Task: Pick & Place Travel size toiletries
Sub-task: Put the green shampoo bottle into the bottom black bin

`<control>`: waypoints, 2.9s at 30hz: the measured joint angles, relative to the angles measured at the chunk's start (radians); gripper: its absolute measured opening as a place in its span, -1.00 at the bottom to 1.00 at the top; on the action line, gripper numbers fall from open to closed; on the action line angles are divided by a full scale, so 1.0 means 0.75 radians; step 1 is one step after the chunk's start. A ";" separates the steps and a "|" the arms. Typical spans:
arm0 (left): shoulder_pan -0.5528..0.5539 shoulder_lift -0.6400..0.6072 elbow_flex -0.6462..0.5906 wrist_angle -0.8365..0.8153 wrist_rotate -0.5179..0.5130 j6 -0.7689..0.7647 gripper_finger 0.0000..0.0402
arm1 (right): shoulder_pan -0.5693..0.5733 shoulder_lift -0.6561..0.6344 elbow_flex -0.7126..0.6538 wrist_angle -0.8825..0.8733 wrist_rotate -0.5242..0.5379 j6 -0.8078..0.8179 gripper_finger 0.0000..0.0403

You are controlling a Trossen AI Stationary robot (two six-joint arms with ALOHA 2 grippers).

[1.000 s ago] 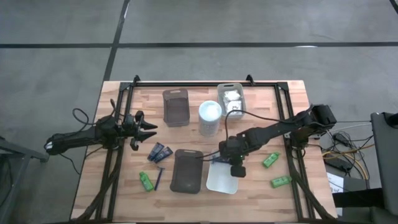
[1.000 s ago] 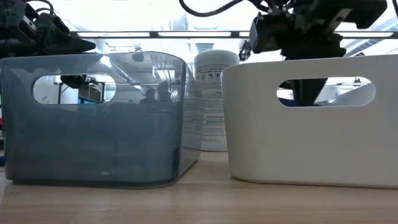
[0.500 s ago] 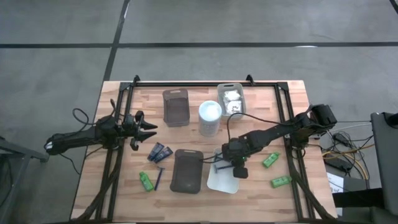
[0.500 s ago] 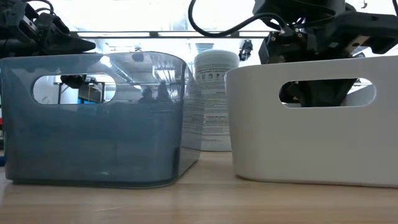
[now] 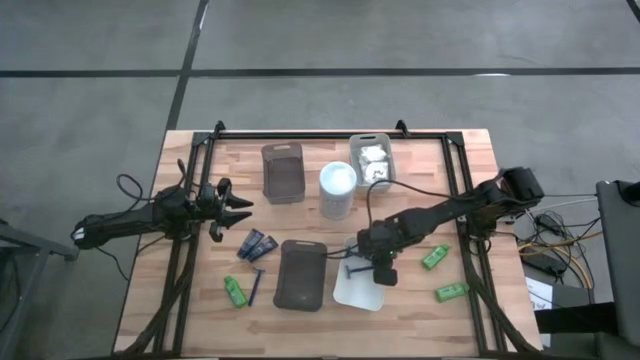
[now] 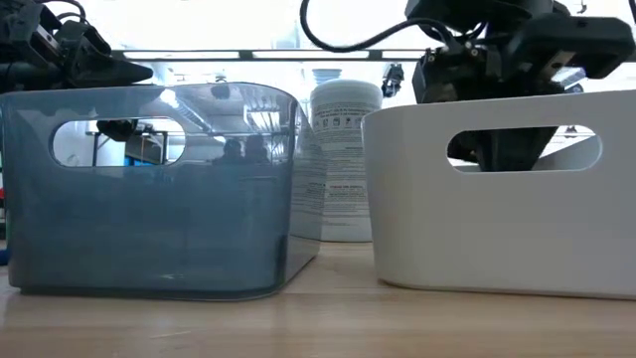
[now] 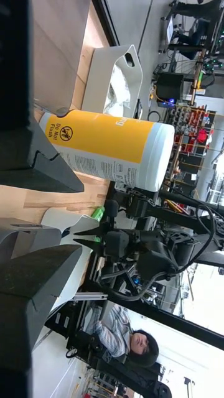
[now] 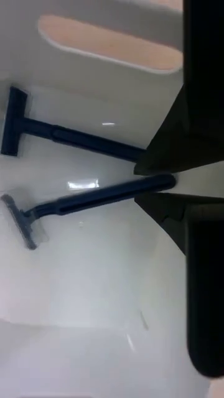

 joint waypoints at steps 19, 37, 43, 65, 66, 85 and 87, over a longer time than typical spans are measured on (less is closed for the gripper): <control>0.000 0.000 0.000 0.000 0.000 0.000 -0.25 | 0.000 -0.111 0.005 -0.059 -0.011 -0.002 -0.21; 0.000 0.001 0.000 0.000 0.000 0.000 -0.25 | 0.081 -0.473 0.005 -0.551 -0.020 0.037 -0.12; 0.000 0.001 0.000 0.000 0.000 0.000 -0.25 | 0.165 -0.496 0.001 -0.755 -0.022 0.085 -0.21; 0.000 0.001 0.000 0.000 0.000 0.000 -0.25 | 0.668 -0.500 -0.267 -0.747 -0.293 0.271 0.36; 0.000 0.001 0.000 0.000 0.000 0.000 -0.25 | 0.688 -0.504 -0.283 -0.711 -0.291 0.286 0.41; 0.000 0.001 0.000 0.000 0.000 0.000 -0.25 | 0.853 -0.502 -0.496 -0.334 -0.173 0.478 0.75; 0.000 0.001 0.000 0.000 0.000 0.000 -0.25 | 0.869 -0.496 -0.510 -0.312 -0.168 0.485 0.73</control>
